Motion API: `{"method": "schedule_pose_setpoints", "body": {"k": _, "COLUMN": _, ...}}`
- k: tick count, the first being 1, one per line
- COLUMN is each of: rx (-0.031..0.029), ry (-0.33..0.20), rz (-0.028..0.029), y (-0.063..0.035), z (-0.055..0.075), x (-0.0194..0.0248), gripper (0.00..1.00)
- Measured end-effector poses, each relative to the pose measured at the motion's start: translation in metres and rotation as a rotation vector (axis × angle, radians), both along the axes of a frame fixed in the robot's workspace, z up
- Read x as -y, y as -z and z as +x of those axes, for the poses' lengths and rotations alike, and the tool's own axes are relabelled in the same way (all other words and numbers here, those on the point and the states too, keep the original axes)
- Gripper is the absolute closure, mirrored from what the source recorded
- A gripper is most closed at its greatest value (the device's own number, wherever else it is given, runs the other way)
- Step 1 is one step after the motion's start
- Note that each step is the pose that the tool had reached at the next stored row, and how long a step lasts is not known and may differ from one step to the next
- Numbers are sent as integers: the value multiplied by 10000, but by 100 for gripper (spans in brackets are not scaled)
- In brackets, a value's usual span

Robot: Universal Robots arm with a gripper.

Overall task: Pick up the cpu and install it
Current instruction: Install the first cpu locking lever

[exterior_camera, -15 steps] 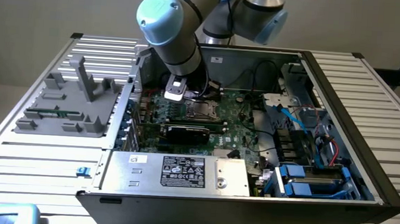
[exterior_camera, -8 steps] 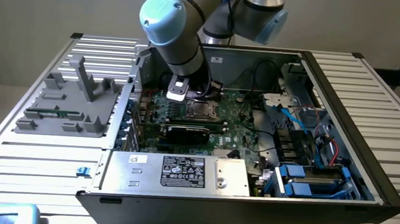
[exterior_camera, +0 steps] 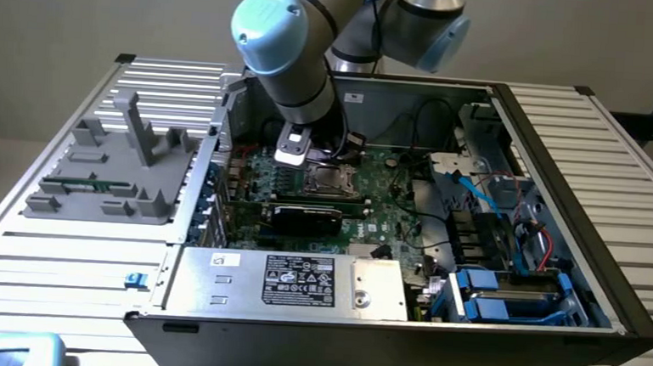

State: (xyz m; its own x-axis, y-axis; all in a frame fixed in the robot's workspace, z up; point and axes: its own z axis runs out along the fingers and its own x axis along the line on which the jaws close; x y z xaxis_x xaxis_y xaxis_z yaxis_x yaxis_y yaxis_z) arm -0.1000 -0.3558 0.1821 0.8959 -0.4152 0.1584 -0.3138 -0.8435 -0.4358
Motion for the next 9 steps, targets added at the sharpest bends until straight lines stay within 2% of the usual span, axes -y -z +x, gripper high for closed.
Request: {"method": "schedule_pose_setpoints", "body": {"k": 9, "rx": 2, "ry": 0, "rz": 1, "y": 0, "z": 22, "x": 0, "gripper": 89}}
